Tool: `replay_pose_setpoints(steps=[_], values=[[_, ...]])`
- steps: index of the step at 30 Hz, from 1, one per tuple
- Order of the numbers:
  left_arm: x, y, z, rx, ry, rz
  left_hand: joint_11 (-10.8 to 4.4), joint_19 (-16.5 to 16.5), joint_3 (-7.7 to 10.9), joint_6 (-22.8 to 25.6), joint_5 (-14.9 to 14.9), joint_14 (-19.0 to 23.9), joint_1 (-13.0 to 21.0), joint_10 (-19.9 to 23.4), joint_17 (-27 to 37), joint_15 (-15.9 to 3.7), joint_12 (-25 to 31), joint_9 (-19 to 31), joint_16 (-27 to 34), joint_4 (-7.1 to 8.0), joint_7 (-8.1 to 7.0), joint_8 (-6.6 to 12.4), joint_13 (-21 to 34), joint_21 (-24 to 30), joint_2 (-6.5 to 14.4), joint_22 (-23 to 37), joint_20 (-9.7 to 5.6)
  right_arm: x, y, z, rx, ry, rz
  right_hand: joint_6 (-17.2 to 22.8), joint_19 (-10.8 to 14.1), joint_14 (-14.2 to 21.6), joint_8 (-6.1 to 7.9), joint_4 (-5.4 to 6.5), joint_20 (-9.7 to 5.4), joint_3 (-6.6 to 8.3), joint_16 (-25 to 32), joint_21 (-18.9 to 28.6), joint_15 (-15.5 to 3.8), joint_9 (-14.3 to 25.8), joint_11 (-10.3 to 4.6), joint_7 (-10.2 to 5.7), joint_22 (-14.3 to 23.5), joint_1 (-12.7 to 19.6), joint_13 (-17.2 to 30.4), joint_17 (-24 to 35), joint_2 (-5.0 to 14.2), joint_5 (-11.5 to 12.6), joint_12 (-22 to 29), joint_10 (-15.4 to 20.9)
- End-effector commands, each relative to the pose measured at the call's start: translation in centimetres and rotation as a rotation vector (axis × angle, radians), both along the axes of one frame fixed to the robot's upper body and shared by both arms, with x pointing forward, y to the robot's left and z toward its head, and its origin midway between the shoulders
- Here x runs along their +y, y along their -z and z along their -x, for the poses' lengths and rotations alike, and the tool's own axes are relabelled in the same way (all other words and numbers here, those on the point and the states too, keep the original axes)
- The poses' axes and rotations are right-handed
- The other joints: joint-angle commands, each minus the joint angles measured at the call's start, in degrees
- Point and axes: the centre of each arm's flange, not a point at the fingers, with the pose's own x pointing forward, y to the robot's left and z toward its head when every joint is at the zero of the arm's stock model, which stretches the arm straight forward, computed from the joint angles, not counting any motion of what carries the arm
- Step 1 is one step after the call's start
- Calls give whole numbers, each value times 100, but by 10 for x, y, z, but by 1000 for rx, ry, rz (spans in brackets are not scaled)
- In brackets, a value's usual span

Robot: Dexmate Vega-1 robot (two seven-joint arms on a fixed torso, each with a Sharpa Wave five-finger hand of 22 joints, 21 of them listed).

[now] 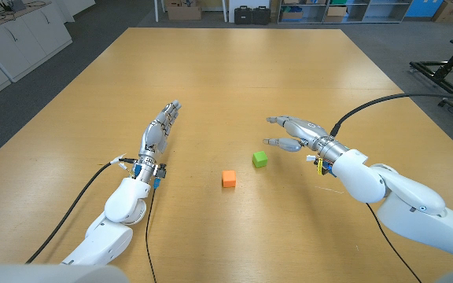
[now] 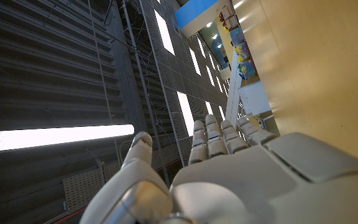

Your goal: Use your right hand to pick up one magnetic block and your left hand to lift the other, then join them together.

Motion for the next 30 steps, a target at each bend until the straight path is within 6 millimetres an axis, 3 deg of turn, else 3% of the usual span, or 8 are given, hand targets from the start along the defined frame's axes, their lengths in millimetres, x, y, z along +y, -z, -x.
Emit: replay_pose_setpoints(steps=[1,30], values=[[-2,2,-3,3,14,-2,39,32,21,39,31,45,49,25,20,-48,2,33,-34,-18,21,-2,12,-24,-5,21,-360,7,-2,-3,19,36,62,80,44,64,44,-9,-13,59,60,-14,8,19,-25,-34,10,59,34,15,-2,12,56,89],[-3,4,-3,10,9,8,4,37,39,66,31,55,56,32,22,-41,-21,34,-44,-25,14,-18,13,-26,-7,22,-356,25,2,-10,35,17,198,-46,20,71,-13,-24,-64,98,42,-66,-42,26,-193,-174,7,216,55,17,-93,34,23,-3]])
